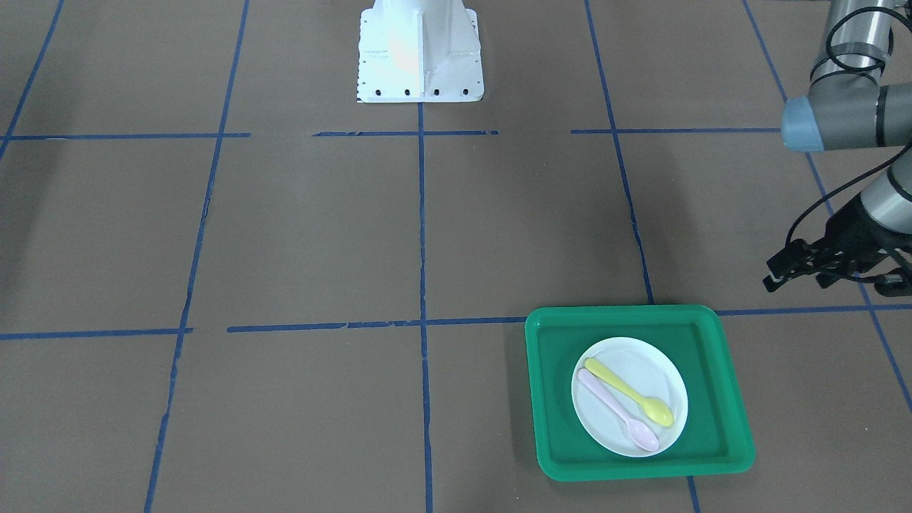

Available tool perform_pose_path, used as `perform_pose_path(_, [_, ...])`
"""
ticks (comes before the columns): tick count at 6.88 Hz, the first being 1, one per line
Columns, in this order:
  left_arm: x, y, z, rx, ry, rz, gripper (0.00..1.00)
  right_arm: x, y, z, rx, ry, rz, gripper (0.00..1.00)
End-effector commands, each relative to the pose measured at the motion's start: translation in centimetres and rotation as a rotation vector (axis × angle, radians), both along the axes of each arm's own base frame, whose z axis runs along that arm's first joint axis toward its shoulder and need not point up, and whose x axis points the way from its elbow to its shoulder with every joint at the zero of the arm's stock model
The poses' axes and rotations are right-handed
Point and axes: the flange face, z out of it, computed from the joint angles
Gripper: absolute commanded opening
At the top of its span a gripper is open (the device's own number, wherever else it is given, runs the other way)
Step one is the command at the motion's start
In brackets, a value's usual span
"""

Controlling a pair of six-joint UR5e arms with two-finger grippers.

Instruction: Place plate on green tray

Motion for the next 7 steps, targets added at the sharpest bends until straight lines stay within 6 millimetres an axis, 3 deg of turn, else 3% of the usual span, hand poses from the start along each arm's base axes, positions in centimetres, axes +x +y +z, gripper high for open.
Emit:
perform_pose_path(1, [-10.4, 1.7, 4.9, 0.068, -0.122, 0.139, 1.00, 0.0, 0.0, 0.0, 0.000, 0.001, 0.000, 1.00])
perform_pose_path(2, [-17.2, 4.6, 8.3, 0.047, -0.142, 0.140, 1.00, 0.0, 0.0, 0.0, 0.000, 0.000, 0.000, 1.00])
perform_pose_path(3, [-20.1, 7.5, 11.4, -0.018, -0.102, 0.154, 1.00, 0.0, 0.0, 0.0, 0.000, 0.001, 0.000, 1.00])
perform_pose_path(4, [-21.4, 10.4, 12.6, -0.079, -0.052, 0.135, 1.00, 0.0, 0.0, 0.0, 0.000, 0.001, 0.000, 1.00])
perform_pose_path(5, [-21.3, 17.2, 13.7, -0.092, -0.049, 0.147, 1.00, 0.0, 0.0, 0.0, 0.000, 0.000, 0.000, 1.00])
perform_pose_path(7, [-21.2, 18.5, 13.6, -0.060, -0.052, 0.153, 1.00, 0.0, 0.0, 0.0, 0.000, 0.000, 0.000, 1.00])
